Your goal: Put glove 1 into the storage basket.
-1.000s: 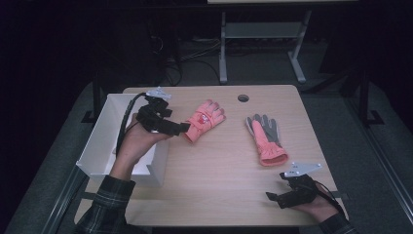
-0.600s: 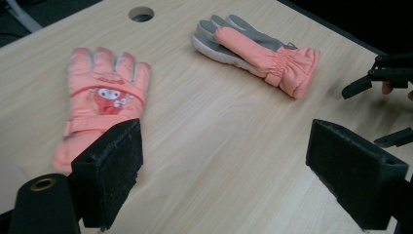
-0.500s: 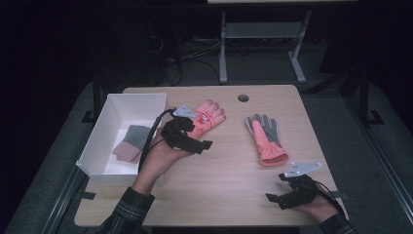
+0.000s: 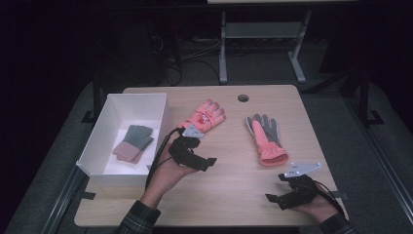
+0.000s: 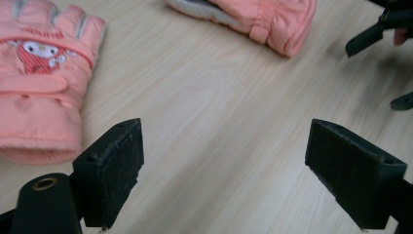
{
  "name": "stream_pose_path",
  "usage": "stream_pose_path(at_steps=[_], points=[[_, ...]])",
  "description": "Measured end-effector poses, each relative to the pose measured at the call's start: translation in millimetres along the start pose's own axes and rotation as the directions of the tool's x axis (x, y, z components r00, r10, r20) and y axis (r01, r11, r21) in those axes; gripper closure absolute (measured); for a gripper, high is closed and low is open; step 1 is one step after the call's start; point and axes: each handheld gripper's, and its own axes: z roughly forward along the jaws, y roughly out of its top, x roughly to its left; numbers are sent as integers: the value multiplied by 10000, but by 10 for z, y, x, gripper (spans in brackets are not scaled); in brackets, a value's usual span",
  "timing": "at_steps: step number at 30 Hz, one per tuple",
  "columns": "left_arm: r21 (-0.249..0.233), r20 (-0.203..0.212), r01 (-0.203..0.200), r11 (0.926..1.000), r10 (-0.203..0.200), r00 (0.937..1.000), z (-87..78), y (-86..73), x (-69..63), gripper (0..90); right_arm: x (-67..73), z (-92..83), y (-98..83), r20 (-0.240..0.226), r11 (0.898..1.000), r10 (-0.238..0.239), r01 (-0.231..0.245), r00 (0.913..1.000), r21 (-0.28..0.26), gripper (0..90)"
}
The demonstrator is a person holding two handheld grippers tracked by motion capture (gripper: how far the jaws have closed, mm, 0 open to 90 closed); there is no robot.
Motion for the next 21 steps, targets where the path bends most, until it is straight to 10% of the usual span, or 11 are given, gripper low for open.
stream_pose_path(at_steps=[21], points=[[505,-80,-586,9970,591,9982,149,-668,-167,137,-28,-5,48,-190,9997,112,-116,9998,-197,177]])
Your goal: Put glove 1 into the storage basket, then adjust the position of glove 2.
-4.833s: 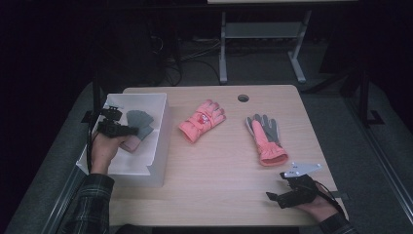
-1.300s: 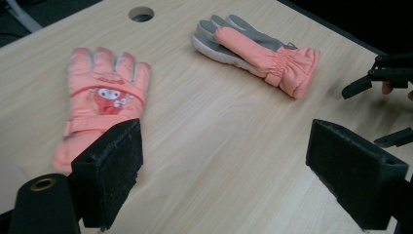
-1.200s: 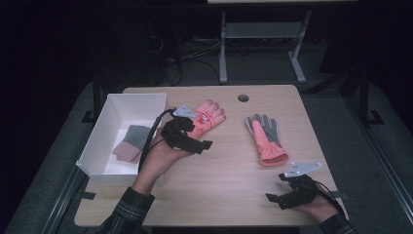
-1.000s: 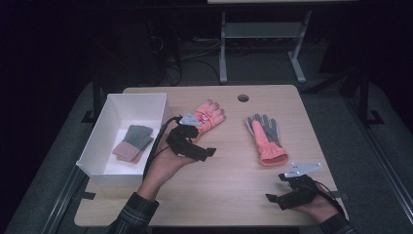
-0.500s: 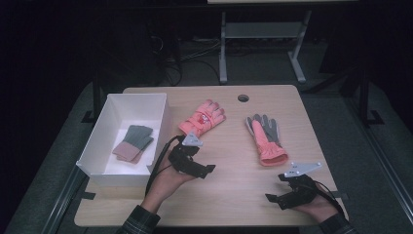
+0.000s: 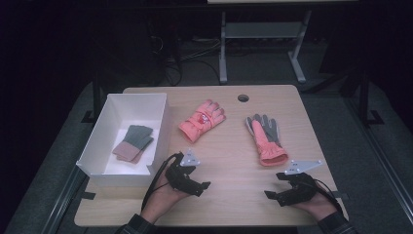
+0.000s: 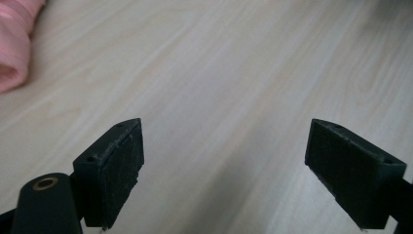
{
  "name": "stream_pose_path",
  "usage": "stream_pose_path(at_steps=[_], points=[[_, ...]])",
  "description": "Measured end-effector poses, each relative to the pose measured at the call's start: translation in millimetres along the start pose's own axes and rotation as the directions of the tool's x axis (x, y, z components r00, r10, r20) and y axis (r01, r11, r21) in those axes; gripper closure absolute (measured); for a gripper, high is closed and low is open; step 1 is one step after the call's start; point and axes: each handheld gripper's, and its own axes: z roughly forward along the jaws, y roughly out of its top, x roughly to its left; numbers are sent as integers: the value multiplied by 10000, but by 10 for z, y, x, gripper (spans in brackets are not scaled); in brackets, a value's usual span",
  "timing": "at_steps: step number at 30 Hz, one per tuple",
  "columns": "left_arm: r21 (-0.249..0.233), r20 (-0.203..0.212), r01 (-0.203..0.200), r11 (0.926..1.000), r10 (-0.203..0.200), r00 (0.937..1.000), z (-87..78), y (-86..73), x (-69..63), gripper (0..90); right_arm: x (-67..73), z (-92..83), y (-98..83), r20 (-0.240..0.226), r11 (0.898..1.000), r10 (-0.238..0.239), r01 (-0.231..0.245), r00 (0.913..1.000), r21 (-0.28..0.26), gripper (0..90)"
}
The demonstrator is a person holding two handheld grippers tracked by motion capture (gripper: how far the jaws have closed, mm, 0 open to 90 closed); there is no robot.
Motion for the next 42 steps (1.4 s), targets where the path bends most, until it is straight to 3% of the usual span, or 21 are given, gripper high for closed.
stream_pose_path(at_steps=[8,15,20,23,35,42], points=[[-11,-118,-42,10000,41,9999,-30,-128,-62,137,8,-48,10,-280,9998,-24,18,9996,-215,303],[69,-78,12,10000,-12,10000,-31,-181,-51,137,-7,-70,91,-620,9988,-49,19,9981,-481,491],[47,-31,106,9999,-106,9999,-11,-194,-23,137,-42,-33,209,-471,9988,-104,81,9988,-483,775],[64,10,104,9999,-104,9999,2,-201,-19,137,-74,-39,273,-496,9982,-107,77,9987,-596,896],[74,38,16,10000,-16,10000,46,-201,-11,137,-462,-63,584,315,9925,158,-118,9994,-1219,900],[35,93,-10,10000,10,10000,48,-193,-18,137,-731,25,757,884,9918,179,-65,9959,-1280,900]])
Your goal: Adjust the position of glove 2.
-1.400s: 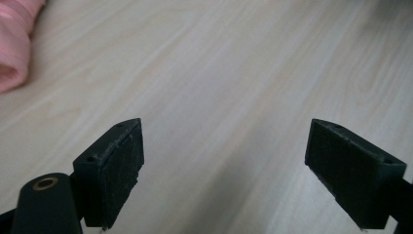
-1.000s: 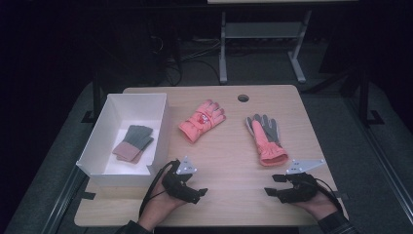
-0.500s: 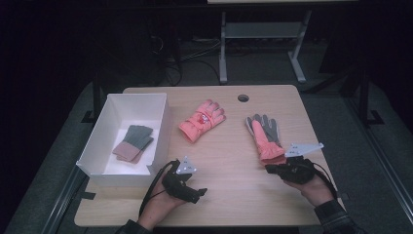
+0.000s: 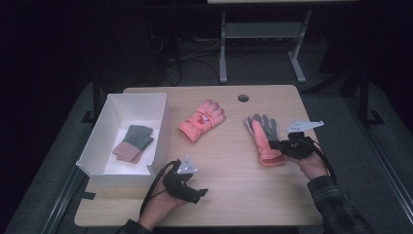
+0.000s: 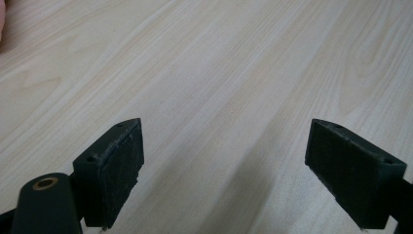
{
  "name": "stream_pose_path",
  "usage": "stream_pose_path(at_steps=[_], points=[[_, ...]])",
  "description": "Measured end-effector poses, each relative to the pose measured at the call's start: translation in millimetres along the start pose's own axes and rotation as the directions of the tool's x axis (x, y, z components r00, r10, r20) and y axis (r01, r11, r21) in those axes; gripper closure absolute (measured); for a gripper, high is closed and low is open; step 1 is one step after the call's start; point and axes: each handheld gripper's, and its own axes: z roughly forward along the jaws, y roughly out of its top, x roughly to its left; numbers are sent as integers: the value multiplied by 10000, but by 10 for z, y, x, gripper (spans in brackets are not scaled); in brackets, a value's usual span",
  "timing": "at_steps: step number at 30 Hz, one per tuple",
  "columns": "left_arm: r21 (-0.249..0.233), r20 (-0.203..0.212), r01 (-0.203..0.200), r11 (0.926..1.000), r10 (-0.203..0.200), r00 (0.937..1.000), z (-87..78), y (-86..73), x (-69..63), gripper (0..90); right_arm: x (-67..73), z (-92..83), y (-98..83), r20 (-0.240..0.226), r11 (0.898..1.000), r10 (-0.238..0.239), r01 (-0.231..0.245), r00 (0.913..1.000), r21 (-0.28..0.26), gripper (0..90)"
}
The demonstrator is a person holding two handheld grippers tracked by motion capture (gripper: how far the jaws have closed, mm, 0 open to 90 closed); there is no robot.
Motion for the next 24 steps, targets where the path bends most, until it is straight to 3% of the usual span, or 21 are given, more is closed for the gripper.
stream_pose_path(at_steps=[2,6,8,13,20,24], points=[[-10,1,16,10000,-16,10000,3,2,-1,137,-34,17,14,35,10000,66,-66,10000,-15,900],[9,51,46,10000,-46,10000,6,3,3,137,-154,136,83,537,9999,-15,8,9986,131,900],[-2,74,63,10000,-63,10000,7,2,8,137,-179,170,88,526,9999,7,-14,9986,131,900],[-8,87,21,10000,-21,10000,4,5,14,137,-256,308,91,896,9985,-88,39,9959,547,900],[-54,52,-4,10000,5,10000,-3,9,6,137,-304,389,39,923,9961,-90,9,9957,878,900],[-69,129,71,10000,-70,9999,0,7,11,137,-263,390,16,776,9960,-126,57,9969,893,900]])
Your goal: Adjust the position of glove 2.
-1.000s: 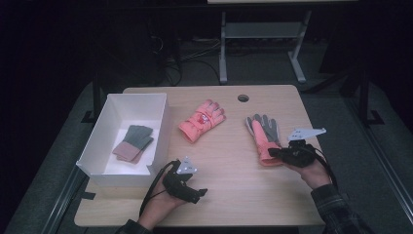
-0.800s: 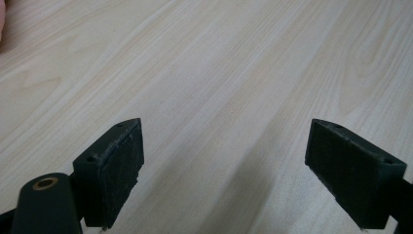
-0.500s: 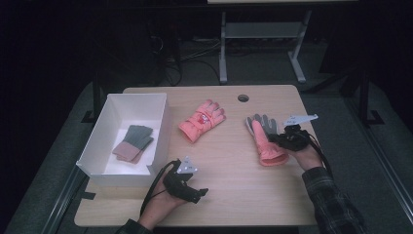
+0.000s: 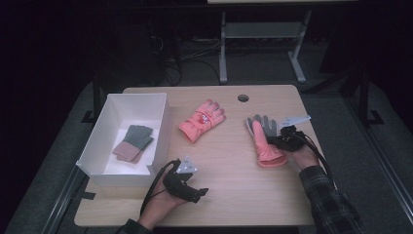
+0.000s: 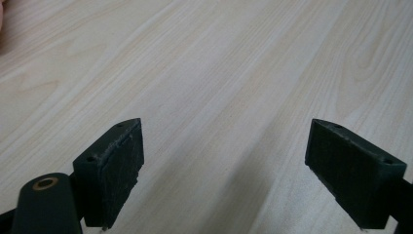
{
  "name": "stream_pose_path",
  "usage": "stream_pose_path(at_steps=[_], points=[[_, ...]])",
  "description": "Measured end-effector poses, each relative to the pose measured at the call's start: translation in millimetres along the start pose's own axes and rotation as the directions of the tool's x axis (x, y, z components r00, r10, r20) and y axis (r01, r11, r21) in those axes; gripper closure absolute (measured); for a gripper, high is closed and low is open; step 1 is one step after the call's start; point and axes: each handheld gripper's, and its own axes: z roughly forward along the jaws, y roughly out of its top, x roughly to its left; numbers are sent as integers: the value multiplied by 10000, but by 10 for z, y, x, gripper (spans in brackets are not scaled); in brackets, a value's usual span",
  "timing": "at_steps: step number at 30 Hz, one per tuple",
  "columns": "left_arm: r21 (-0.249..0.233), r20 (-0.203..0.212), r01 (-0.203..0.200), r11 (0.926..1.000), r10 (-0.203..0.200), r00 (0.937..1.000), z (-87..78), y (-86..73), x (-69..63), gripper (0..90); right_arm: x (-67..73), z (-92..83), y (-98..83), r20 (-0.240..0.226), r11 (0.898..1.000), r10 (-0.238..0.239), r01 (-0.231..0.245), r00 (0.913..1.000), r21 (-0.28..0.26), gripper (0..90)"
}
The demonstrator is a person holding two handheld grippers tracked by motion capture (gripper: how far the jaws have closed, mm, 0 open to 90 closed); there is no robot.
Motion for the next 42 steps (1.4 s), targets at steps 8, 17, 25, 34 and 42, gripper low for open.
stream_pose_path(at_steps=[8,17,25,34,42], points=[[-39,-4,43,10000,-43,10000,-16,-2,3,137,148,-62,-45,-292,9994,-333,336,9990,84,900],[-25,71,32,10000,-32,10000,-16,-6,5,138,310,-139,-138,-851,9986,-424,448,9955,268,900],[-101,44,5,9999,-5,10000,-17,-7,6,137,567,-246,-250,-1318,9950,-895,944,9872,313,900],[-78,3,-60,10000,60,10000,-27,-9,15,137,901,-333,-352,-1977,9882,-1401,1494,9702,332,900],[4,22,-18,10000,18,10000,-18,-8,-1,138,1108,-408,-422,-2413,9826,-1718,1836,9551,272,900]])
